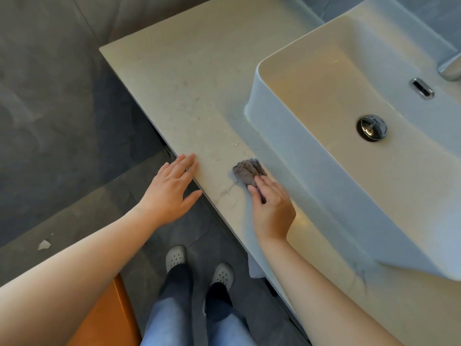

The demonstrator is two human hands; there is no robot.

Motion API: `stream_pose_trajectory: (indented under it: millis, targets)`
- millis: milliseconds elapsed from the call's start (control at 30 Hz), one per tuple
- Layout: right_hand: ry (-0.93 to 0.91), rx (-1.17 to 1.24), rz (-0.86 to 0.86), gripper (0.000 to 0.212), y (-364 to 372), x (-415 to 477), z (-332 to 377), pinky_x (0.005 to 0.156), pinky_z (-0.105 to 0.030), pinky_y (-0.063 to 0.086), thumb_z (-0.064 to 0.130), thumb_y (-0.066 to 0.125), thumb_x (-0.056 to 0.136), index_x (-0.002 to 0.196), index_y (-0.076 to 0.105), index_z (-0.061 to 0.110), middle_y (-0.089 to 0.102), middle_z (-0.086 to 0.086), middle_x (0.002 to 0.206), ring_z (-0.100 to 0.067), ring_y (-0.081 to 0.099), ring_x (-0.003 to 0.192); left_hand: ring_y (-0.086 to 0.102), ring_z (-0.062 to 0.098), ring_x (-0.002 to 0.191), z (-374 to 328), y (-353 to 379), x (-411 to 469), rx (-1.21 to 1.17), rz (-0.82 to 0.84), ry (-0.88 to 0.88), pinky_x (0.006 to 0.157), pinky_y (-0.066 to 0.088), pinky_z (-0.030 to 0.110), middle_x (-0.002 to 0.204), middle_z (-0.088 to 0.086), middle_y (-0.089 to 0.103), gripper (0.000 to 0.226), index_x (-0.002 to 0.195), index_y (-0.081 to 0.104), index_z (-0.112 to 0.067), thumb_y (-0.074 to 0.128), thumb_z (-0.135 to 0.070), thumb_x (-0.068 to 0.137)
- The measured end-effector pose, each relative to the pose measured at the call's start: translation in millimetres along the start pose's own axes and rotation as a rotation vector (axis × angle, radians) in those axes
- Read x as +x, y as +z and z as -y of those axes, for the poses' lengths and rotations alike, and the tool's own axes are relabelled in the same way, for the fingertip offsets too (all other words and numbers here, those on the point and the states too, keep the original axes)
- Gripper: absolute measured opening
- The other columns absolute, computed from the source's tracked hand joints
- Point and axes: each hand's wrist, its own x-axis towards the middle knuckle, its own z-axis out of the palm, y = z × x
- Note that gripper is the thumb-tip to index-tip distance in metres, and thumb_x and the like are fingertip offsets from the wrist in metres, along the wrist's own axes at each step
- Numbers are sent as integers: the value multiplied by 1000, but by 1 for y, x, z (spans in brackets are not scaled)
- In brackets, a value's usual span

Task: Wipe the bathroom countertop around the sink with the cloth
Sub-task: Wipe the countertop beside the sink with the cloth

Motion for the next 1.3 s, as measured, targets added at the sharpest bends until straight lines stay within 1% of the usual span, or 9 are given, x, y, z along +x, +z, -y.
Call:
stream_pose_trajectory:
  millis: [100, 200, 300, 367, 467, 567, 633, 767, 1300]
  targets:
    - [-4, 23, 26, 24, 1, -23, 12, 80, -25, 52, 22, 75, 79, 103, 74, 18, 72, 3, 105, -15, 66, 97, 14, 21, 145, 6, -9, 3, -9, 15, 44, 117, 12, 42, 157, 1, 17, 73, 148, 26, -16, 23, -56, 87]
    - [7, 80, 88, 23, -2, -44, 28, 84, -21, 50, 20, 77, 76, 99, 75, 21, 73, 6, 102, -10, 66, 96, 31, 23, 138, 18, -24, 9, -12, 1, 112, 116, 13, 38, 151, 3, 33, 57, 144, 37, -15, 45, -41, 94]
    - [135, 253, 332, 23, -10, -54, 45, 89, -23, 52, 21, 76, 77, 100, 75, 24, 73, 9, 100, -2, 66, 94, 37, 28, 134, 25, -34, 14, -13, -49, 139, 113, 22, 37, 145, 8, 41, 55, 141, 41, -11, 55, -32, 92]
    - [307, 451, 465, 22, -19, -52, 54, 88, -29, 55, 18, 75, 78, 98, 75, 26, 72, 12, 97, 0, 67, 92, 28, 29, 139, 27, -36, 17, 2, -46, 132, 114, 23, 40, 150, 9, 35, 59, 143, 39, -11, 54, -36, 92]
    - [380, 511, 305, 23, -37, -30, 56, 86, -20, 53, 15, 74, 79, 100, 74, 26, 73, 12, 98, 2, 66, 93, 11, 25, 145, 30, -35, 21, 3, -28, 95, 117, 14, 39, 156, 7, 20, 65, 147, 28, -12, 48, -42, 93]
    - [320, 372, 51, 26, -48, 6, 47, 87, -10, 47, 16, 73, 81, 106, 72, 16, 69, 10, 104, 4, 64, 95, 3, 23, 146, 35, -36, 26, 1, -14, 74, 116, 6, 35, 159, 5, 8, 69, 150, 19, -12, 43, -45, 95]
    - [282, 242, -42, 27, -43, 30, 33, 90, -13, 46, 17, 72, 82, 109, 71, 13, 69, 6, 106, -1, 63, 99, 0, 23, 146, 38, -35, 29, 11, -8, 88, 116, 2, 34, 159, 6, 5, 70, 151, 15, -12, 42, -46, 95]
    - [224, 16, -56, 28, -15, 52, 10, 93, -35, 50, 16, 67, 85, 112, 69, 9, 70, -4, 112, -20, 64, 105, -6, 23, 146, 47, -34, 37, 53, 4, 83, 117, -1, 36, 159, 7, -3, 73, 151, 8, -13, 37, -50, 95]
    - [163, -99, -73, 28, 17, 67, 18, 88, -31, 48, 19, 65, 86, 112, 69, 8, 70, -8, 112, -25, 64, 102, -15, 19, 144, 63, -21, 43, 43, 15, 77, 119, 1, 43, 158, 4, -8, 82, 151, 4, -16, 25, -64, 88]
